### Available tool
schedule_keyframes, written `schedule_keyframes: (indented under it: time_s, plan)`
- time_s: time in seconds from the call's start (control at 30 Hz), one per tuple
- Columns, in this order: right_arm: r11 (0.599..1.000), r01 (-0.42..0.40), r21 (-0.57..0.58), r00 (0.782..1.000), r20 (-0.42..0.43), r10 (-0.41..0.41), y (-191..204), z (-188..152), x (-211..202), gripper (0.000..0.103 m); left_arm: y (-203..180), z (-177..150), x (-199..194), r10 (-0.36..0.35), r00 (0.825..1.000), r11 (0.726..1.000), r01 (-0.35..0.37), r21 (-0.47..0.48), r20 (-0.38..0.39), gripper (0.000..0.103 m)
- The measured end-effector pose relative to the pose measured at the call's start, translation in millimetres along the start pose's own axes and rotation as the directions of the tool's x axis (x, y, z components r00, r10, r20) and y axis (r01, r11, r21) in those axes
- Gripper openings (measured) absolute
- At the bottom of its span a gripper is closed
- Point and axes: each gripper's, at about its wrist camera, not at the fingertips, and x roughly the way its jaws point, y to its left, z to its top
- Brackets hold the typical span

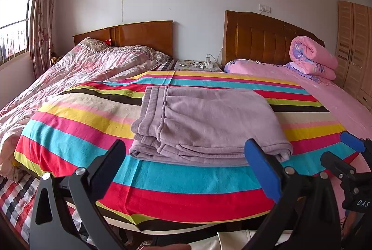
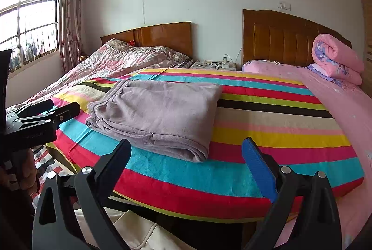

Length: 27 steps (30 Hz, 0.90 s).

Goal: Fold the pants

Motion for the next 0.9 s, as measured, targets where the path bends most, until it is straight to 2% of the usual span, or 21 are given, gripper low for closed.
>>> schedule_keyframes:
  time_s: [0.9]
  plan:
    - [1.0,0.006,0.008,1.0,0.002,-0.006,-0.9,-0.6,0.4,0.093,-1.2,-1.2,-0.3,0.001,1.0,1.0,-0.001,0.013,-0.001,0.102]
